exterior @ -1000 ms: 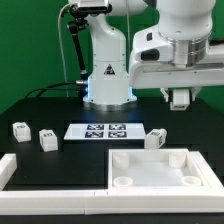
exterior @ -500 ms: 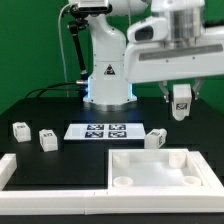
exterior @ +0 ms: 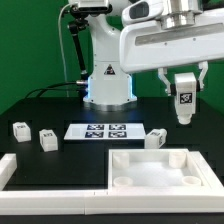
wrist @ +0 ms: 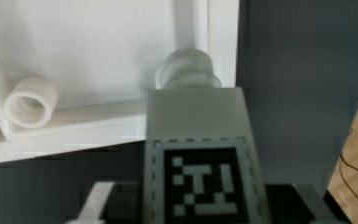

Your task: Assemble square table

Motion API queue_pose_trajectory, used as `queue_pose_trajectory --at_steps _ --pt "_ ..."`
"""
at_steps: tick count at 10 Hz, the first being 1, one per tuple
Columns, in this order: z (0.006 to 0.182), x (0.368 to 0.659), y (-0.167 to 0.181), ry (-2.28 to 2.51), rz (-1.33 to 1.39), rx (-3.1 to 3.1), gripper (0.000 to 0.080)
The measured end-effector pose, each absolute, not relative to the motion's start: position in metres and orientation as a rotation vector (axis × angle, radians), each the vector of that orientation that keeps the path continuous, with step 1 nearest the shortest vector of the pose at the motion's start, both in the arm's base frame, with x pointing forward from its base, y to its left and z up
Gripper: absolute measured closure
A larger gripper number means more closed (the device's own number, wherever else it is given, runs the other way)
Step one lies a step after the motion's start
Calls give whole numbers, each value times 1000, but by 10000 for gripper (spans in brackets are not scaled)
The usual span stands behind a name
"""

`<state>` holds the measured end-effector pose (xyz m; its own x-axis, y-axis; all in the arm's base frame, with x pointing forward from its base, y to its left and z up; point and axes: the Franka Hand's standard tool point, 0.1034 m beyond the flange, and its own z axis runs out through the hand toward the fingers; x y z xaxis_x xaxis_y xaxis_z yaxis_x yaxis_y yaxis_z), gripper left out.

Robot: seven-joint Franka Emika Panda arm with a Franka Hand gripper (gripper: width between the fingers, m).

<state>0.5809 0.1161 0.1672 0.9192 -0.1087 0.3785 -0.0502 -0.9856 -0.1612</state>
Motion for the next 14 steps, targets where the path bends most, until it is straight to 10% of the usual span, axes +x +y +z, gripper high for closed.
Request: queue_pose_trajectory --at_steps 6,11,14 --pt "154 631 100 -58 -892 -2901 509" --pt "150 628 104 -107 -932 -2915 509" --pt "118 612 122 -122 -886 -2933 509"
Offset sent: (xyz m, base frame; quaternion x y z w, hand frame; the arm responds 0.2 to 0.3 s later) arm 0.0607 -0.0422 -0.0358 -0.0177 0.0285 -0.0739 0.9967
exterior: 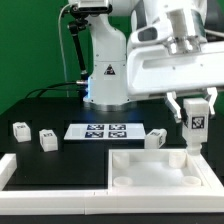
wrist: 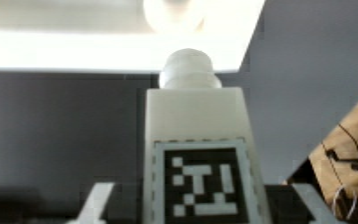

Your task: Assemble square table

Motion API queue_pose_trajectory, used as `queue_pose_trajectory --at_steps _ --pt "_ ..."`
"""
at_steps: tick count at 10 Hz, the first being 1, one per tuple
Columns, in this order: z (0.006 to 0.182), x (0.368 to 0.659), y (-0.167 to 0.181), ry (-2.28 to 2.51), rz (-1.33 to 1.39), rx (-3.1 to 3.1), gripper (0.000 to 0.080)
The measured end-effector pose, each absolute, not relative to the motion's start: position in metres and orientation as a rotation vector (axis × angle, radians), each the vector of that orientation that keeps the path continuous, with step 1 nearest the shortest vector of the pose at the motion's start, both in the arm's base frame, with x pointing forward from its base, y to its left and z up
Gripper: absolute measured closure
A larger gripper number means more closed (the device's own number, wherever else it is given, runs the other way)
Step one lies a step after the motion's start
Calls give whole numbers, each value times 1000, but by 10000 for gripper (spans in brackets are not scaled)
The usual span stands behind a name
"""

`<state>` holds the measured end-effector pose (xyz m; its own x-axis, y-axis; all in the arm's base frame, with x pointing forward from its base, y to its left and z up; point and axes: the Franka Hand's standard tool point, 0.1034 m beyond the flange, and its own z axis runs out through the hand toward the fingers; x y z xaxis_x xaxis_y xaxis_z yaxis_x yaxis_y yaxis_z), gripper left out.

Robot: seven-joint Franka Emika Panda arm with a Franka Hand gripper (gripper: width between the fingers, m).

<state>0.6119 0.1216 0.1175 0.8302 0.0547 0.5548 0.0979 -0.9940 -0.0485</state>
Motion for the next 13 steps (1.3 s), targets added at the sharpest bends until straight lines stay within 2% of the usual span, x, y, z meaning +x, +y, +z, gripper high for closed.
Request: queue_pose_trajectory --at_steps 8,13 --pt "87 624 111 -128 -861 -2957 509" --pt "81 621 121 -149 -858 -2952 509"
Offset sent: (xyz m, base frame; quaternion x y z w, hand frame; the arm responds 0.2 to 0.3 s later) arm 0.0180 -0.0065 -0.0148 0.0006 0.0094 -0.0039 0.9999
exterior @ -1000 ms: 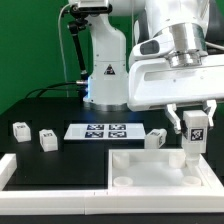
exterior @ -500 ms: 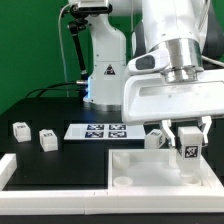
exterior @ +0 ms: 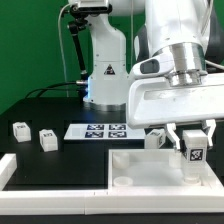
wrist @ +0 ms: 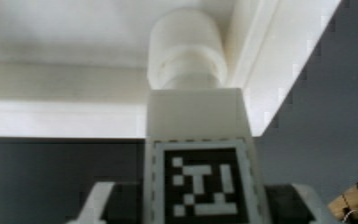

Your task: Assemble square table

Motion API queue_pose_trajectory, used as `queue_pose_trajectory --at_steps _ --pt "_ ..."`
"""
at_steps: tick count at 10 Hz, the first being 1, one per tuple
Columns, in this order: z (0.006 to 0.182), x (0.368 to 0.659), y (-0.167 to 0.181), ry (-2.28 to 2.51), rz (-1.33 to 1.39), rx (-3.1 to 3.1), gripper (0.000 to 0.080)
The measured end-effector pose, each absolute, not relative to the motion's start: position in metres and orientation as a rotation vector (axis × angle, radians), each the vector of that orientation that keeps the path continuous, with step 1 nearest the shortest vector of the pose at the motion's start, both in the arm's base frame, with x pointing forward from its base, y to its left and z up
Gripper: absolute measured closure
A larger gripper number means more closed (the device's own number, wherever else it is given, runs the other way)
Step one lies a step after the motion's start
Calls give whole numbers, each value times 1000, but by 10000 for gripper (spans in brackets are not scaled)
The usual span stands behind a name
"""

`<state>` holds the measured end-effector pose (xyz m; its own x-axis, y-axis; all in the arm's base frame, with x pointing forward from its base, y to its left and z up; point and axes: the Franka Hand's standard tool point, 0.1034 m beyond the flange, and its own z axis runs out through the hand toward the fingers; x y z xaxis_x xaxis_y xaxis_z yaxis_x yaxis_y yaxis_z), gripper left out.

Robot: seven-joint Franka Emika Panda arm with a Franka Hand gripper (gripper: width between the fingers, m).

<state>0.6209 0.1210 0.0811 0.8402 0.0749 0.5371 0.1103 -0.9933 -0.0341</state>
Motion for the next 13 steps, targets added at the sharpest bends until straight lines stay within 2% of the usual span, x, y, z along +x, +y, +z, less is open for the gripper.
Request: queue_pose_trajectory --at_steps 4,8,9,10,13 --pt "70 617 120 -151 -855 -2957 509" --pt "70 617 119 -160 -855 -2959 509" --pt "70 617 119 -162 -855 -2960 323" --pt "70 617 119 -164 -855 -2960 201" --pt "69 617 119 -167 -854 -2961 161"
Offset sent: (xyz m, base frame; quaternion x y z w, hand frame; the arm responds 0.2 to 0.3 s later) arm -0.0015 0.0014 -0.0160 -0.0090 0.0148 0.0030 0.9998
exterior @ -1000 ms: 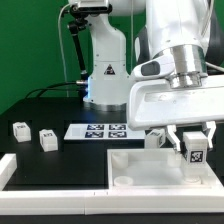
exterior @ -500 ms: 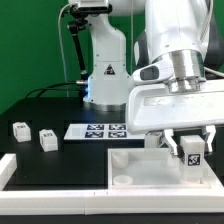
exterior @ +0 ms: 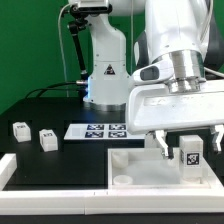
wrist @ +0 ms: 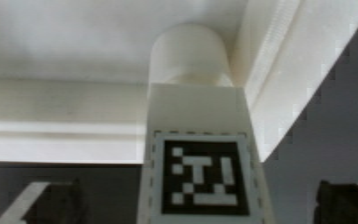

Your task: Assemble square table

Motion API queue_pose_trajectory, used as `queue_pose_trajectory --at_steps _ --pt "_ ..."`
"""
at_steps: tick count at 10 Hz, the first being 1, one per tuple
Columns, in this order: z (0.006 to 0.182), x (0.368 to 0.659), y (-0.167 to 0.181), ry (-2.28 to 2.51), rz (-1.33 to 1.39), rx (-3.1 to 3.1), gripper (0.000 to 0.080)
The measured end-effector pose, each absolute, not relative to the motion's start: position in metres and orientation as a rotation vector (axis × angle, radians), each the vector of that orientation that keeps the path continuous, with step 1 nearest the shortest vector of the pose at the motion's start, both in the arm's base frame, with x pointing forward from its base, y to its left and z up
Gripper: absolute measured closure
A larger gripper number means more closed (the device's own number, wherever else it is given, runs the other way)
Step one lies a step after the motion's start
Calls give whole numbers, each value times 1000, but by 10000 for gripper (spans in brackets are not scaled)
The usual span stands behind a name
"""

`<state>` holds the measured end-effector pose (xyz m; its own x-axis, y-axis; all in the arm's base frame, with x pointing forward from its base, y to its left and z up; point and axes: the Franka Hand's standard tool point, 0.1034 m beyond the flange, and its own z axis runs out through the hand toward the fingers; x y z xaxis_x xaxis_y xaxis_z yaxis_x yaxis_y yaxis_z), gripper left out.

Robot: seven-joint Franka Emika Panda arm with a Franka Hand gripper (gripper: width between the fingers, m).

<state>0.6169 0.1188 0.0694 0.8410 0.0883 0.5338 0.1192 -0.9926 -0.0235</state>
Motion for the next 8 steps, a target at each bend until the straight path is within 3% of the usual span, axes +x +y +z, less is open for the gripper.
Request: queue_pose_trajectory --at_steps 4,7,8 --pt "70 617 117 -168 -854 -2962 151" --pt "92 623 106 -159 -740 -2999 151" --pt "83 618 107 -163 -597 -3027 151"
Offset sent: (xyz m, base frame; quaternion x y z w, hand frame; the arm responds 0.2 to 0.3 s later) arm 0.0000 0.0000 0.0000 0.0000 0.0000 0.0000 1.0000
